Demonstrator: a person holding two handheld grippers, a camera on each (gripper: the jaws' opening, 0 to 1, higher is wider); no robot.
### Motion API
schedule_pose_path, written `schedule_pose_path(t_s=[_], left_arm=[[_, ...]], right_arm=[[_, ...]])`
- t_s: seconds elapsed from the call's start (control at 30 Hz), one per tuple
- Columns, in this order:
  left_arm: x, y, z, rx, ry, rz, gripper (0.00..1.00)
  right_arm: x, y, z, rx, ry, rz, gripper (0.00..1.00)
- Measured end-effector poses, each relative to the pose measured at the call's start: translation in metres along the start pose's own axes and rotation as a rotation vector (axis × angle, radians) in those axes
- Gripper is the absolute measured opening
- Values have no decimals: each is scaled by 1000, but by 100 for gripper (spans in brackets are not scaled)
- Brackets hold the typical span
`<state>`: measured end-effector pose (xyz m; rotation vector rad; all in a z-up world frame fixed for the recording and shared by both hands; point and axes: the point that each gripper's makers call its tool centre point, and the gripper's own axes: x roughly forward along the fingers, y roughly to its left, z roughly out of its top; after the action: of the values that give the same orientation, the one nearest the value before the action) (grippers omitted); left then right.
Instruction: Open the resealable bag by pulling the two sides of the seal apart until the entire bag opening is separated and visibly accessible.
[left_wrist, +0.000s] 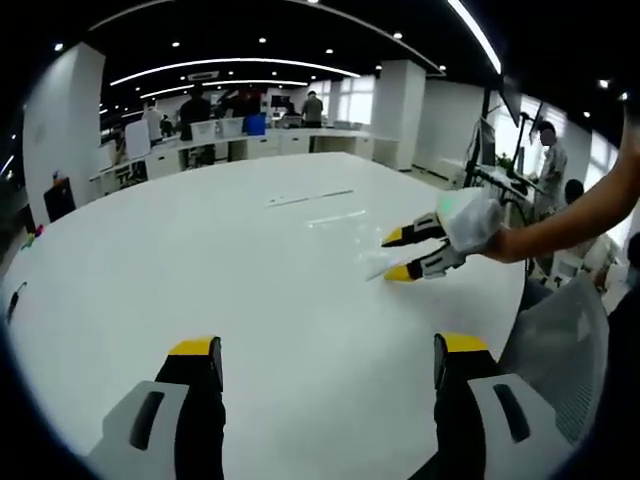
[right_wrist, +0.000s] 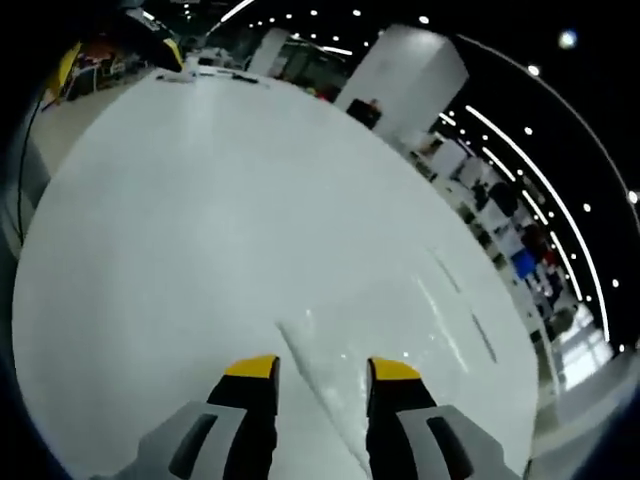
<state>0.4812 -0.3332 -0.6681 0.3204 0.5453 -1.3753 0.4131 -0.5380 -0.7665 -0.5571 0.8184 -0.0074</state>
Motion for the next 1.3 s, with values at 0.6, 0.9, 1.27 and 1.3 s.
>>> schedule_pose_path(t_s=[0.6, 0.9, 1.27, 1.3], left_arm=[[2, -2, -1, 3, 7, -16, 85], [1, -5, 0, 18, 10, -20, 84], [0, -8, 2, 31, 8, -23, 84], [0, -9, 2, 33, 8, -23, 84]], right_arm=[[7, -4, -1, -53, 18, -11, 18], [11, 1, -5, -93, 31, 18, 3], [8, 1, -6, -101, 27, 34, 0], [6, 0, -5, -104, 23, 35, 0]])
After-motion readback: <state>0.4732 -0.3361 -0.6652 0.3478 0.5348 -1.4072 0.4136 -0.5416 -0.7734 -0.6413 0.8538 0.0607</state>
